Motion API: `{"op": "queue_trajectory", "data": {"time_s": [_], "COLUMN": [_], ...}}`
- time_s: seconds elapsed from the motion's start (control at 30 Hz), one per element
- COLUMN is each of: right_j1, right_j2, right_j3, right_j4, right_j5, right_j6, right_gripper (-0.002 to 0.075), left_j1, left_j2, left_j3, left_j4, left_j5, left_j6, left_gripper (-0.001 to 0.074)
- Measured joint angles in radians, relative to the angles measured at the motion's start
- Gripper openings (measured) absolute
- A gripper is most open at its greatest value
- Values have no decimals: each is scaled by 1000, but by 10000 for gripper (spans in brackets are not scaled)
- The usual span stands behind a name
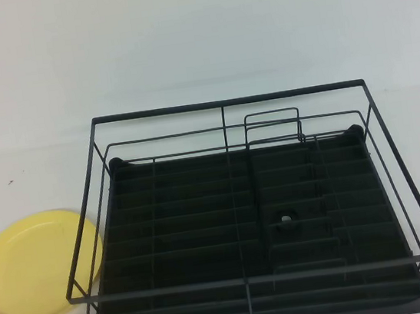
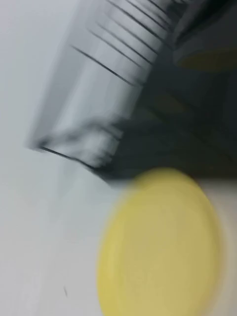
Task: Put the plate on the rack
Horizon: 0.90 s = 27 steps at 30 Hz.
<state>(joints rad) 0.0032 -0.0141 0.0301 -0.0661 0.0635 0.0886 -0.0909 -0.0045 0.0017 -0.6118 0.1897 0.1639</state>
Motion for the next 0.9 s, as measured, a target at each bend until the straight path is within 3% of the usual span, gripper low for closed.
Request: {"op": "queue_trajectory", "data": {"time_s": [0.03, 0.13, 0.23, 0.37, 0.43, 0.53, 0.77, 0.9], "right_j1": [0, 0, 0, 0, 0, 0, 0, 0], "right_j2": [0, 0, 0, 0, 0, 0, 48, 173], "right_j3": [0, 0, 0, -3, -34, -154, -585, -801], "right_j4": [11, 66, 76, 93, 103, 112, 112, 49], "right_j5": [-27, -216, -425, -704, -749, -713, -192, 33], "right_j6": [23, 179, 228, 267, 303, 317, 64, -64], "right_gripper": [-2, -2, -2, -2, -2, -2, -2, -2], "left_j1": [0, 0, 0, 0, 0, 0, 0, 0], "left_j2": [0, 0, 0, 0, 0, 2, 148, 376], "left_j3": [0, 0, 0, 0, -16, -168, -596, -842], "left_j4": [-44, -410, -757, -1000, -898, -550, -80, 233], "left_j5": [-32, -158, -259, -492, -468, -247, 64, 293], "left_j6": [-5, -21, -23, -19, 40, 169, 357, 215], "left_gripper": [0, 0, 0, 0, 0, 0, 0, 0]}}
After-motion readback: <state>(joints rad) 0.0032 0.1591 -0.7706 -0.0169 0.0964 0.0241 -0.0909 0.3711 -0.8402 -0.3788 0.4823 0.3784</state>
